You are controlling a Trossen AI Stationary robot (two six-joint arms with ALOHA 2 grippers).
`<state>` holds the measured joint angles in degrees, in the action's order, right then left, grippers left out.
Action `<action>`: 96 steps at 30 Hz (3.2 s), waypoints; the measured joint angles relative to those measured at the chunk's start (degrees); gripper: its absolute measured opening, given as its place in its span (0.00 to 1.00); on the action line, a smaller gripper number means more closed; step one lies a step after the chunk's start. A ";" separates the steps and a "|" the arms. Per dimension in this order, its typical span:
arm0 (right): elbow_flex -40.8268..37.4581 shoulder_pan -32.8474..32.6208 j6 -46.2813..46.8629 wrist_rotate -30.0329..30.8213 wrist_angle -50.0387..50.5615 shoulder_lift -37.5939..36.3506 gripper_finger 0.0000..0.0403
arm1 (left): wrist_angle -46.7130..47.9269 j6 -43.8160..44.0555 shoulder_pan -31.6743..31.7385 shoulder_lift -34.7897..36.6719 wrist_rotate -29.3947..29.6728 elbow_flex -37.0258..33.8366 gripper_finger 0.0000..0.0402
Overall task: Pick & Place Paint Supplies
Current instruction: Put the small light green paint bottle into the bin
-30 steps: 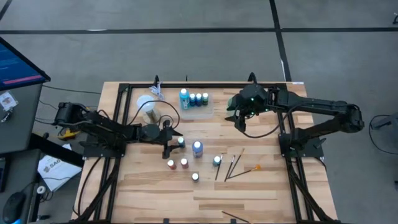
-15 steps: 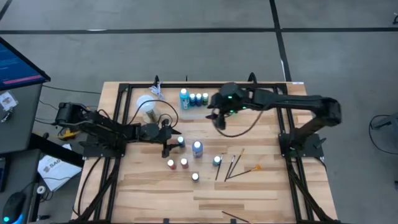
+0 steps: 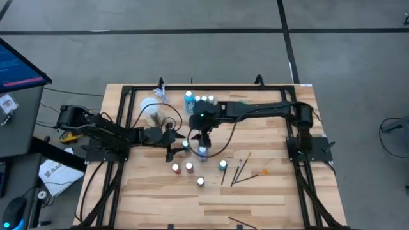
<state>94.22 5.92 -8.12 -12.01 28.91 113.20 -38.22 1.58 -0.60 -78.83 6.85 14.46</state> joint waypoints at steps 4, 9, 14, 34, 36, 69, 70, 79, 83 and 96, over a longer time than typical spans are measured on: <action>5.35 -0.84 -1.07 -1.76 2.45 4.68 0.56 | -0.10 0.00 0.00 0.00 0.00 0.00 0.64; 10.21 -1.83 -1.95 -1.93 4.15 9.10 0.56 | -0.42 0.00 0.00 0.00 -0.02 -0.08 0.64; 12.89 -2.12 -1.93 -2.14 5.87 12.16 0.56 | -0.43 -0.02 0.00 0.00 -0.03 -0.13 0.64; 13.75 -2.46 -1.95 -2.10 4.38 15.46 0.56 | -0.86 -0.02 0.00 0.00 -0.14 -0.22 0.63; 13.70 -2.50 -1.92 -2.08 5.83 15.50 0.56 | -0.95 -0.02 0.00 0.00 -0.21 -0.22 0.63; 14.78 0.88 -4.42 -1.76 8.64 11.52 0.27 | -1.69 0.18 0.05 0.03 0.61 -0.15 0.62; 14.79 1.46 -4.75 -1.81 9.01 10.78 0.27 | -1.86 0.19 0.07 0.05 0.96 -0.12 0.62; 14.99 9.23 -6.93 0.23 10.32 2.81 0.28 | -1.11 0.20 -0.07 0.00 0.55 -0.17 0.62; 14.90 12.72 -5.34 2.03 10.56 2.29 0.28 | -1.17 0.20 -0.02 0.00 0.70 -0.17 0.62; 13.36 15.14 -0.77 4.29 5.73 6.16 0.28 | -1.26 0.20 -0.02 0.00 0.87 -0.17 0.62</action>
<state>107.58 21.06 -8.89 -7.72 34.64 119.36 -39.48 1.78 -0.62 -78.83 7.73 14.28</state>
